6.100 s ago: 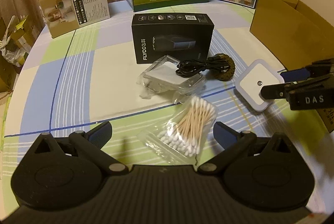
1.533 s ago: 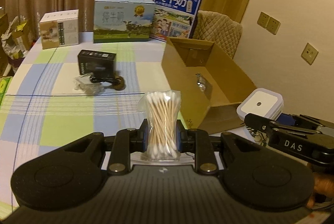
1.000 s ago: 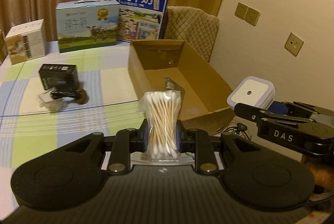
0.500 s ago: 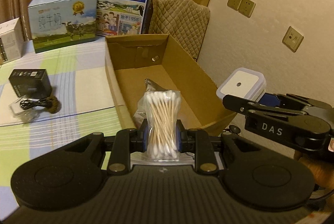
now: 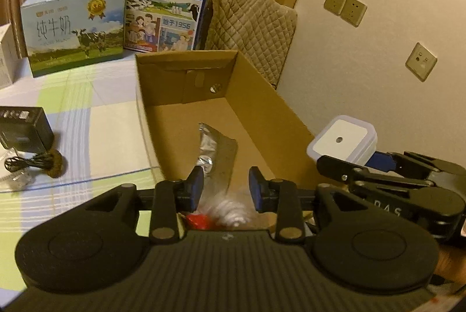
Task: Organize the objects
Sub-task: 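Open right gripper to drop the white square device into the box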
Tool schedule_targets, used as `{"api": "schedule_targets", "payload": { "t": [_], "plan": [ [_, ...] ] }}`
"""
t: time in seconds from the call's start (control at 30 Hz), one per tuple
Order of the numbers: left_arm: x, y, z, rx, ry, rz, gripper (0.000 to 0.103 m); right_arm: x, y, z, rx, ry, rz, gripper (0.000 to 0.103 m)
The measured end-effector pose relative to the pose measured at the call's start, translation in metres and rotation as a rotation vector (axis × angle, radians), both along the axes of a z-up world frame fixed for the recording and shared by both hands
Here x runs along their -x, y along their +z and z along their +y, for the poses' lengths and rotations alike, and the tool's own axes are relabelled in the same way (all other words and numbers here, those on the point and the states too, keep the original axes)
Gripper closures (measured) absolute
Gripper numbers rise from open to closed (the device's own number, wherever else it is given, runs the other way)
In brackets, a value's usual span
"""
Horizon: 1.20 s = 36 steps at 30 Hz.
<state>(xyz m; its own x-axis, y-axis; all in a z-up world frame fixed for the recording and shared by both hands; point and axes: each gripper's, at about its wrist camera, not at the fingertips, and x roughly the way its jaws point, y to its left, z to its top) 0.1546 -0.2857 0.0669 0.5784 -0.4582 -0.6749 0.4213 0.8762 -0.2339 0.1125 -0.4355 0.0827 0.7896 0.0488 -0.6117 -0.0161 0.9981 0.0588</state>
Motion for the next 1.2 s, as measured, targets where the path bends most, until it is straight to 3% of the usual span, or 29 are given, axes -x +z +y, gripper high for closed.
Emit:
{"api": "schedule_targets", "payload": {
  "t": [0.63,0.7,0.73,0.77,1.2],
  "plan": [
    [0.010,-0.001,0.040,-0.018,0.072,-0.016,0.064,-0.017,-0.004,0.010,-0.094,0.029,-0.001,0.053],
    [0.010,-0.001,0.043,-0.019,0.080,-0.018,0.062,-0.023,-0.007,0.008,-0.135,0.034,0.005,0.045],
    [0.010,-0.002,0.045,-0.020,0.084,-0.018,0.061,-0.023,-0.007,0.006,-0.144,0.023,0.002,0.033],
    [0.011,-0.002,0.048,-0.020,0.088,-0.017,0.061,-0.022,-0.007,0.005,-0.149,0.008,-0.007,0.028],
    [0.036,0.003,0.084,-0.029,0.146,-0.020,0.046,0.011,0.010,0.010,-0.132,-0.009,-0.006,0.027]
  ]
}}
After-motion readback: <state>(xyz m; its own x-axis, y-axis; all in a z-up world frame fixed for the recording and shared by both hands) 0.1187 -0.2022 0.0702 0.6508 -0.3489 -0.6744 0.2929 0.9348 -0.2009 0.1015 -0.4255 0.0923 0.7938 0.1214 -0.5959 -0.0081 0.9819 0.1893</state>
